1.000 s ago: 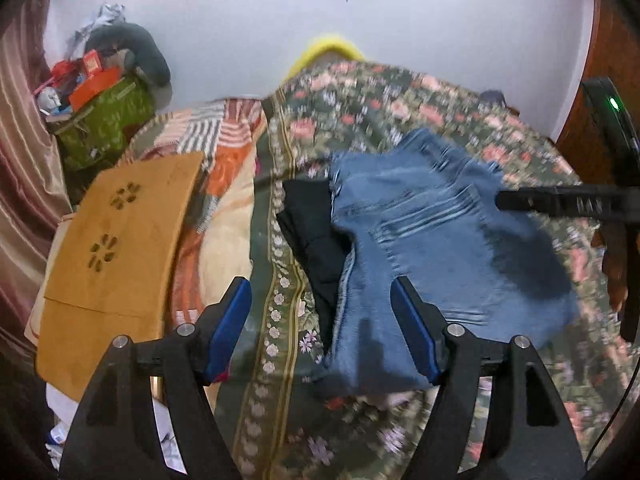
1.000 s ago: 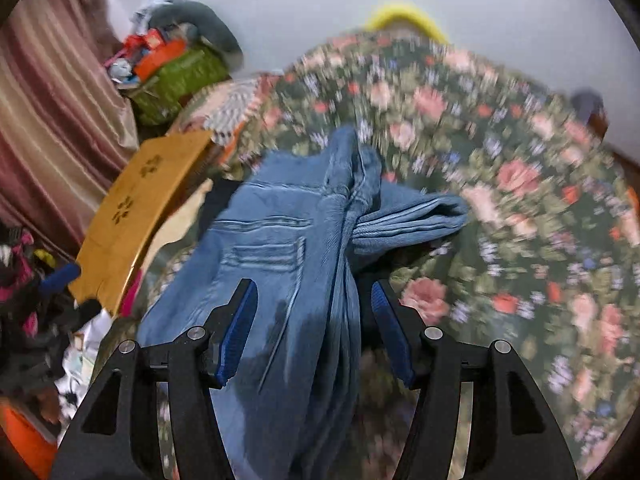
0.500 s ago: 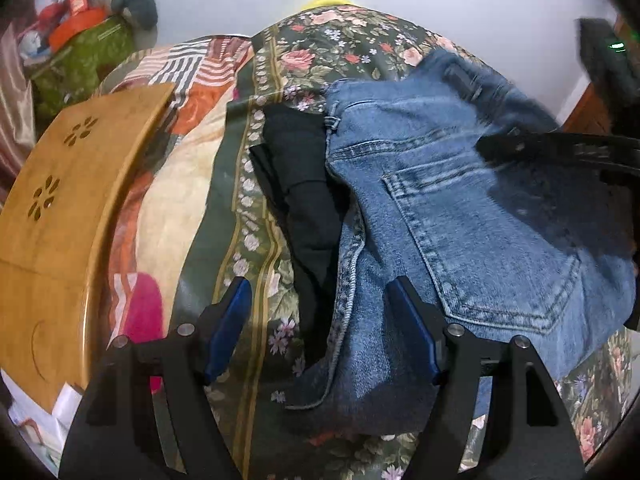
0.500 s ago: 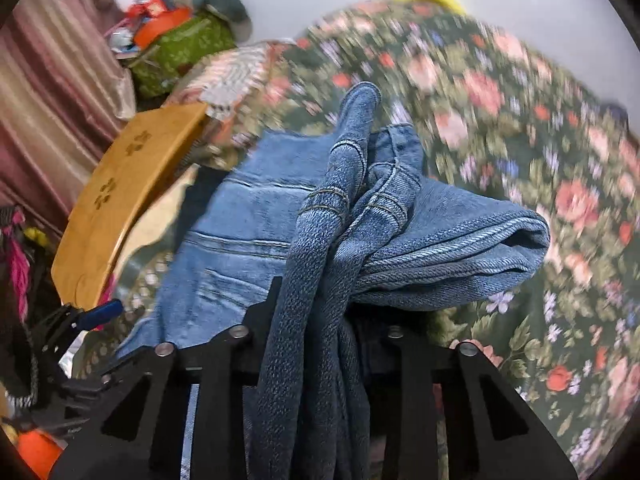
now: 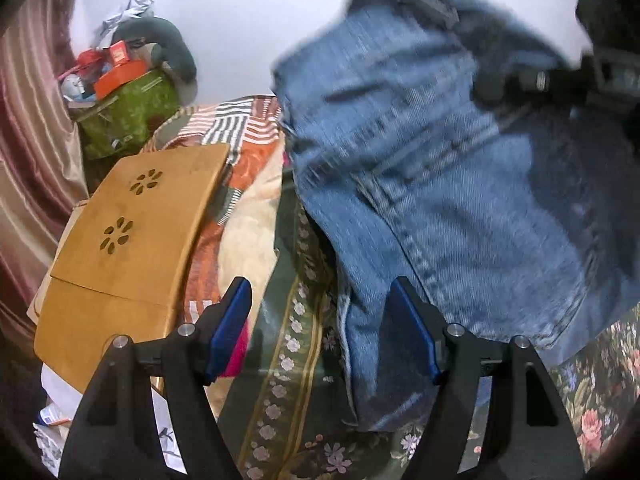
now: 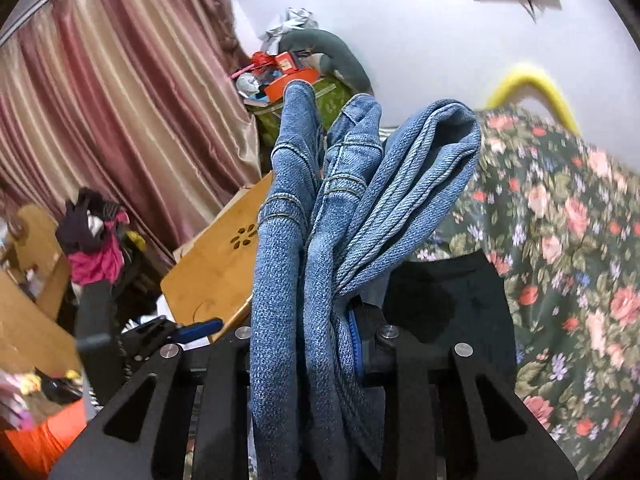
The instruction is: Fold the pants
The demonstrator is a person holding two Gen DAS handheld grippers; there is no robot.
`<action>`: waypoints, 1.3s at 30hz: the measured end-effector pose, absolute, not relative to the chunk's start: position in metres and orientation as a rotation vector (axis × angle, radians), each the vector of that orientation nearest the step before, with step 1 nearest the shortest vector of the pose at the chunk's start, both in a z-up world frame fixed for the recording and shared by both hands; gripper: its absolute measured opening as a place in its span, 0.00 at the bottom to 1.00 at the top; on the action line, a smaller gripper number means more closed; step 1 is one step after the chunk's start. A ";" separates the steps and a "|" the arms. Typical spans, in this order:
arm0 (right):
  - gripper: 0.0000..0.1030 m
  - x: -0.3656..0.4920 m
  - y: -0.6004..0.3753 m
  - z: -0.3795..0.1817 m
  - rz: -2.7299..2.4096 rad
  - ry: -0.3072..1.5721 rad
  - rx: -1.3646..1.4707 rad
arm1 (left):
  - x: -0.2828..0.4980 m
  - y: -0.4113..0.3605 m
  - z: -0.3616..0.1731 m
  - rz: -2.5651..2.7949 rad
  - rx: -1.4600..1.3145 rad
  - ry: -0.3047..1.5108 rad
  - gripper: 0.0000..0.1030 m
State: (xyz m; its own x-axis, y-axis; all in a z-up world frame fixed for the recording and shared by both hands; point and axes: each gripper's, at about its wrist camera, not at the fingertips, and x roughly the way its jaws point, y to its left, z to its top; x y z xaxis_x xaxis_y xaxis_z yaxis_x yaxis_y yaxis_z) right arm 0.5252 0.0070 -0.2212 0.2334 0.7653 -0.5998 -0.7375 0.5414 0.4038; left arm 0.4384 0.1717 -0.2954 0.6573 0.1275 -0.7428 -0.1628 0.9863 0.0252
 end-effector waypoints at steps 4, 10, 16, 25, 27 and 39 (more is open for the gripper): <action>0.22 0.566 -0.007 -0.279 0.867 1.016 0.049 | 0.453 0.171 -0.311 0.163 -0.056 0.895 0.69; 0.32 0.586 -0.048 -0.334 0.717 1.145 0.018 | 0.476 0.161 -0.327 0.108 -0.042 0.934 0.69; 0.35 0.558 -0.072 -0.283 0.691 0.983 -0.045 | 0.499 0.151 -0.318 0.048 -0.074 0.921 0.41; 0.35 0.519 -0.055 -0.278 0.769 0.831 -0.179 | 0.542 0.126 -0.350 -0.017 -0.133 1.044 0.11; 0.35 0.540 -0.044 -0.287 0.730 0.865 -0.192 | 0.549 0.127 -0.352 0.005 -0.123 1.051 0.11; 0.24 0.603 -0.068 -0.343 0.573 1.080 -0.147 | 0.573 0.129 -0.368 -0.010 -0.144 1.110 0.11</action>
